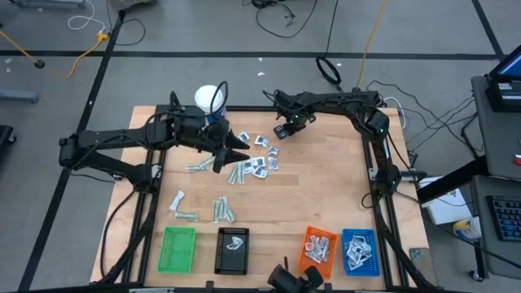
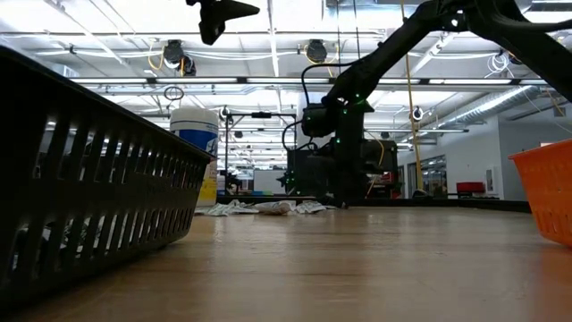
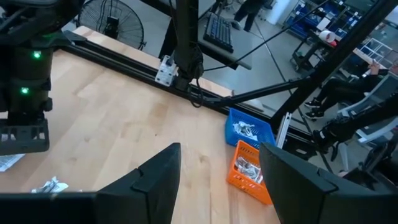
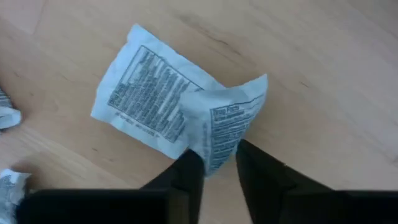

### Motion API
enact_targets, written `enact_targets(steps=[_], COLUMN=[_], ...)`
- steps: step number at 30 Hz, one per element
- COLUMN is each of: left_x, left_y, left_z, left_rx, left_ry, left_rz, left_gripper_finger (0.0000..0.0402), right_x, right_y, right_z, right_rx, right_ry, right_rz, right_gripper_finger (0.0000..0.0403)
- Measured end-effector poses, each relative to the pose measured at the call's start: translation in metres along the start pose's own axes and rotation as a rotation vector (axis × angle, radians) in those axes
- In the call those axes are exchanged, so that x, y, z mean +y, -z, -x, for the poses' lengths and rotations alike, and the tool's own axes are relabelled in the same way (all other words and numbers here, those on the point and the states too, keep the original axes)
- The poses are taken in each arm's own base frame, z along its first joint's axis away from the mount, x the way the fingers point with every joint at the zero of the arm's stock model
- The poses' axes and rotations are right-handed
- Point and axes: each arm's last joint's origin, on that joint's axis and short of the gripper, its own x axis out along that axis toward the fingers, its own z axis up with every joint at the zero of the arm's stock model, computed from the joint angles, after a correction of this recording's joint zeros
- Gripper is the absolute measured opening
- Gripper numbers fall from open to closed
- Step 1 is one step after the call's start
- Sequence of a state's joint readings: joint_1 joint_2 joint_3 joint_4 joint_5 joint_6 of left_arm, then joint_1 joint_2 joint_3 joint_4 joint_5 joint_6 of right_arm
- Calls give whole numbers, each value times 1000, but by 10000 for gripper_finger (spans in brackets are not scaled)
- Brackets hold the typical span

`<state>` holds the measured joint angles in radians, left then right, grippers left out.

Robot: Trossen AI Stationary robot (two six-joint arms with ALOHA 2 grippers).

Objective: Pick & Place First Aid Supplies
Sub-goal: Put the towelette pack into the black bin

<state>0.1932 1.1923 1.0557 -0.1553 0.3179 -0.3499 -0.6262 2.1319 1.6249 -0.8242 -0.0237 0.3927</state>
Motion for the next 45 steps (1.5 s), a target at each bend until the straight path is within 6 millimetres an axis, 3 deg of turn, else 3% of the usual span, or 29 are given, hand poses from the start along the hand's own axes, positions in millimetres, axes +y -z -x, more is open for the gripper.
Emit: enact_targets(steps=[4,10,14,22,28,32,40,45], left_x=[0,0,3,7,8,6,0,-7], left_y=[1,1,-1,-3,-3,-6,-19,-22], left_z=[0,0,1,3,3,3,5,5], left_rx=[11,22,8,-8,-8,-36,-128,-160], left_ry=[9,22,15,0,1,19,48,-2], left_rz=[2,19,22,22,19,9,-34,-79], left_gripper_finger=[223,223,223,223,223,223,223,223], right_x=[0,-3,-5,-10,-9,5,65,91], right_y=[0,12,25,61,88,100,115,126], right_z=[0,23,64,159,208,230,254,266], right_rx=[5,73,109,7,-97,-220,-482,-589], right_ry=[2,-1,-111,-363,-476,-546,-748,-854], right_rz=[34,63,146,235,256,333,559,651], right_gripper_finger=[13,5,4,2,1,1,1,0])
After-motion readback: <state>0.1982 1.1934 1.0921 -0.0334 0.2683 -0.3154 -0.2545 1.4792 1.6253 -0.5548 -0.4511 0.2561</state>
